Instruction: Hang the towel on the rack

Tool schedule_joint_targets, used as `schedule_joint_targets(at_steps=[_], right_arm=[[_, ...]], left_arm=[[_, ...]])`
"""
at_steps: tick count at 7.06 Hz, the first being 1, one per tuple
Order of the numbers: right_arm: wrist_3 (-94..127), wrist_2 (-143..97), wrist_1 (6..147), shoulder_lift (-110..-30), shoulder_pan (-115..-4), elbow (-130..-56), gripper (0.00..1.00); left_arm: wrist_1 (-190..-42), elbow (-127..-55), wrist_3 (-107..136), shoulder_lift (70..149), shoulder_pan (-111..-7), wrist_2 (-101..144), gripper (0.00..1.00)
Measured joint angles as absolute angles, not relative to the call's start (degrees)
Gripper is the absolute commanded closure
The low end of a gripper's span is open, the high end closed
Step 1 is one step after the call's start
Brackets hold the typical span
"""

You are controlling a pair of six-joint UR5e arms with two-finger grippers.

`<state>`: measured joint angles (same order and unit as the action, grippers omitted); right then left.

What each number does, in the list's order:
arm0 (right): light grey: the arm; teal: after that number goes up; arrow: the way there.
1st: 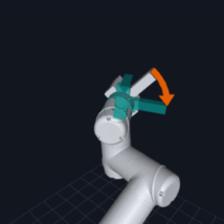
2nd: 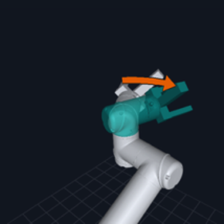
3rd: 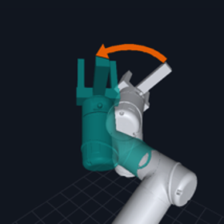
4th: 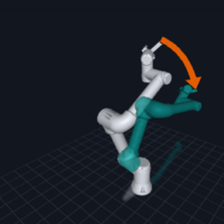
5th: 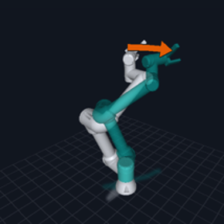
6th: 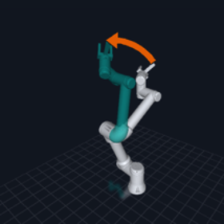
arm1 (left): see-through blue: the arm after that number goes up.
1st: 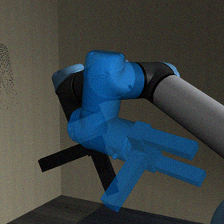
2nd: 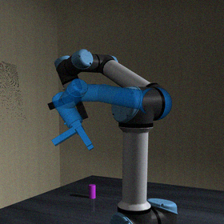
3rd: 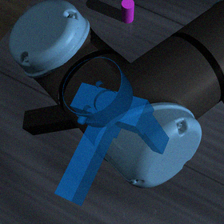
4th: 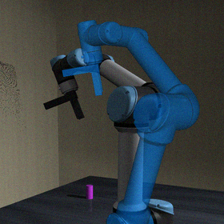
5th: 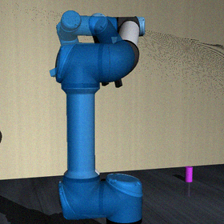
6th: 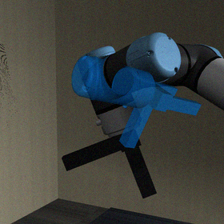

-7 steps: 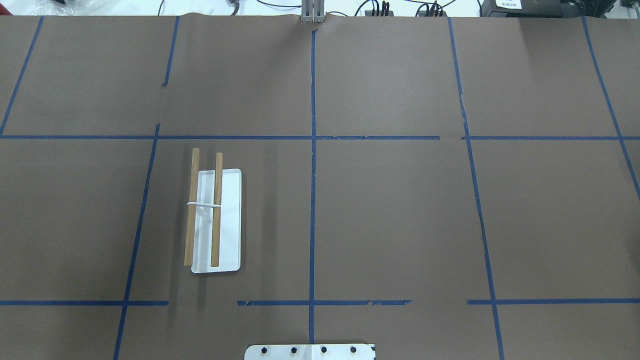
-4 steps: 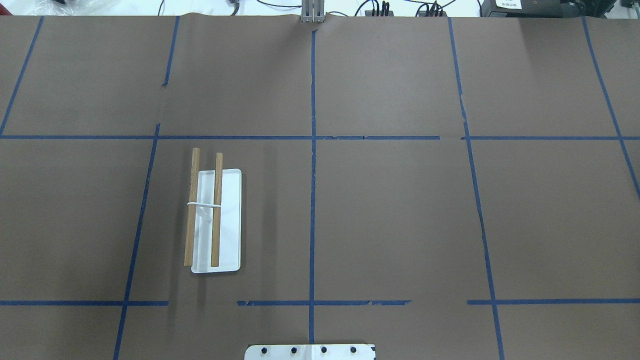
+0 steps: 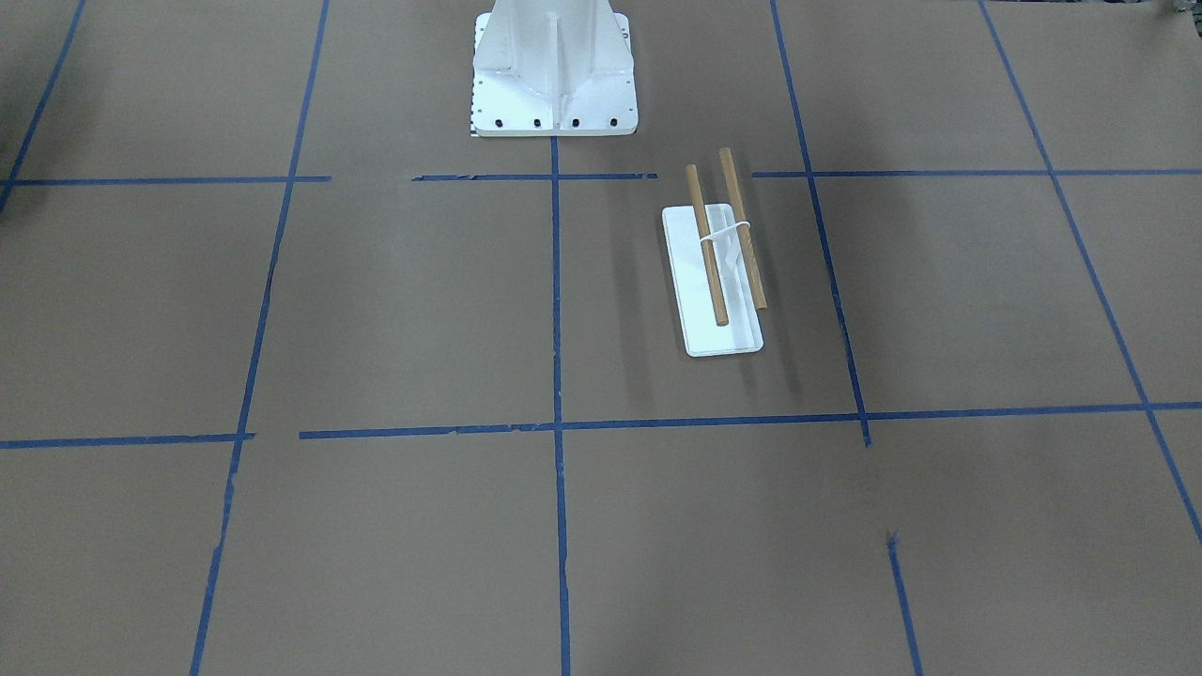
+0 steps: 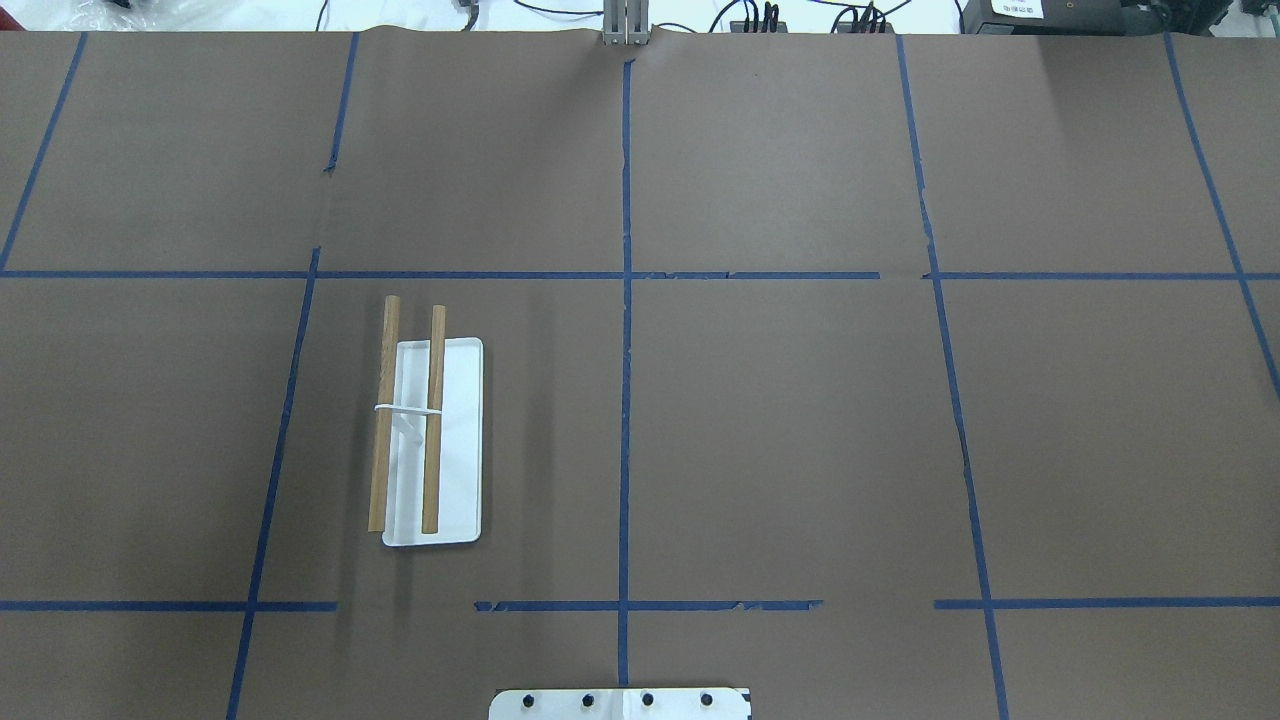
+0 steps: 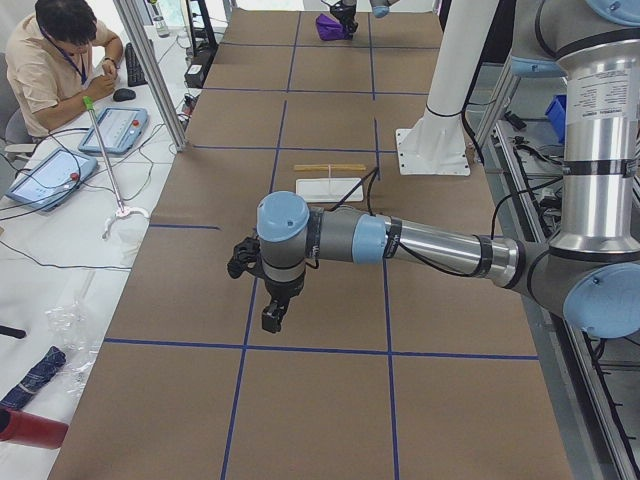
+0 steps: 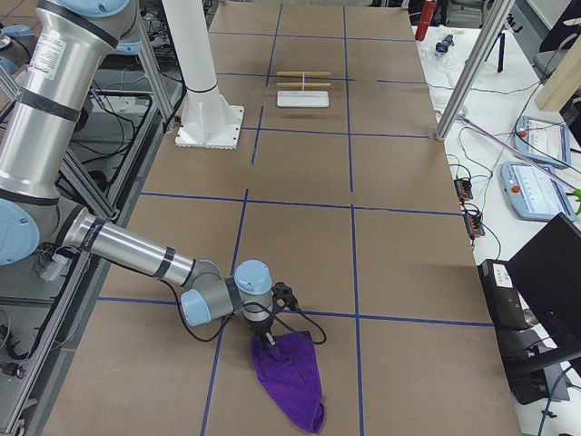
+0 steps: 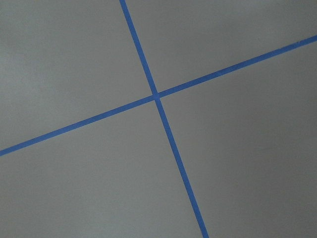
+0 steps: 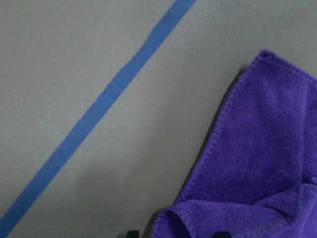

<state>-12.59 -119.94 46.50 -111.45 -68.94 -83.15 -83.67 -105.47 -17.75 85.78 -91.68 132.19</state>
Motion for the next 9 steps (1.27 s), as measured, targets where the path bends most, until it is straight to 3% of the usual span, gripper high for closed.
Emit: schedule_joint_targets(at_steps=[5, 9], right_arm=[[-15.9, -121.02, 45.44, -111.95, -69.84, -85.69, 1.0], [-15.64, -129.47, 51.14, -113.25, -79.24, -101.45, 1.0]], left_arm=[[-83.65, -105.64, -17.75, 85.78, -91.75, 132.19, 0.0], [-83.72, -105.65, -17.64, 88.9, -91.47, 131.69, 0.0]])
